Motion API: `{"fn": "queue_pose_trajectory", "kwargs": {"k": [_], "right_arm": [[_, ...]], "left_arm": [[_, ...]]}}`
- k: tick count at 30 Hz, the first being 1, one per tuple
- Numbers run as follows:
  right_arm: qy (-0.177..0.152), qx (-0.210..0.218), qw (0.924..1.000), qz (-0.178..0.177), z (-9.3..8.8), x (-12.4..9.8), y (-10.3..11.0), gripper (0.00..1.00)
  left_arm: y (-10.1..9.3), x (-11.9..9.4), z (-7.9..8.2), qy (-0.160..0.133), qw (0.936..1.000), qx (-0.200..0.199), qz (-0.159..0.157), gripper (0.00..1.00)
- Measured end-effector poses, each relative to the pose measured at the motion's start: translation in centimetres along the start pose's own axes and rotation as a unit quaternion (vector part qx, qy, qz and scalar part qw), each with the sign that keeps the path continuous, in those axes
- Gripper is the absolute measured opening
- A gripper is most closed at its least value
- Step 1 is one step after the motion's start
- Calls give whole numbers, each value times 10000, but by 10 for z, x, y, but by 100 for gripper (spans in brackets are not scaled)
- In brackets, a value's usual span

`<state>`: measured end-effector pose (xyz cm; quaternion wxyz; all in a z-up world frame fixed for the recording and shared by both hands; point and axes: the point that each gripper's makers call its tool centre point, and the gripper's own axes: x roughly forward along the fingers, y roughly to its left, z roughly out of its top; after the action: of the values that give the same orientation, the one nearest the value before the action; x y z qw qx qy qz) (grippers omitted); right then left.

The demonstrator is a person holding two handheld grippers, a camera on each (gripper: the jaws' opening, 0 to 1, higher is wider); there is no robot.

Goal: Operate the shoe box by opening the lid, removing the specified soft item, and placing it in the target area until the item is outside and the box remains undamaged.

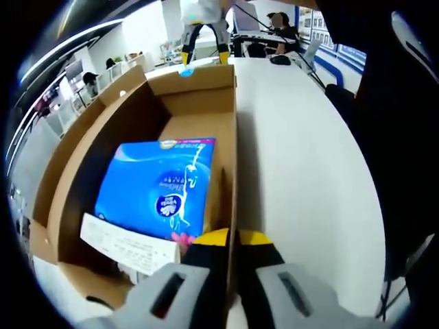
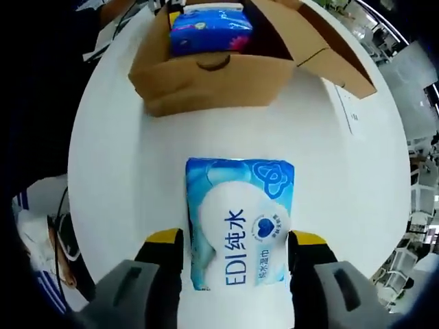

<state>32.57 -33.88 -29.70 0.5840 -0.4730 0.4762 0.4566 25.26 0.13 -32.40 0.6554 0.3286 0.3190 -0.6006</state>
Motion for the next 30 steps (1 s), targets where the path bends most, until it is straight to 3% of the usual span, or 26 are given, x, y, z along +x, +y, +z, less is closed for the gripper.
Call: {"fn": "queue_pose_trajectory", "kwargs": {"k": [18, 30], "right_arm": [[69, 296, 9994, -181, -2, -23, 3, 63], [-39, 366, 9991, -200, 1, -25, -2, 70]], "left_arm": [[1, 1, 1, -13, 10000, 95, 9, 1], [0, 1, 1, -52, 9999, 150, -8, 1]]}}
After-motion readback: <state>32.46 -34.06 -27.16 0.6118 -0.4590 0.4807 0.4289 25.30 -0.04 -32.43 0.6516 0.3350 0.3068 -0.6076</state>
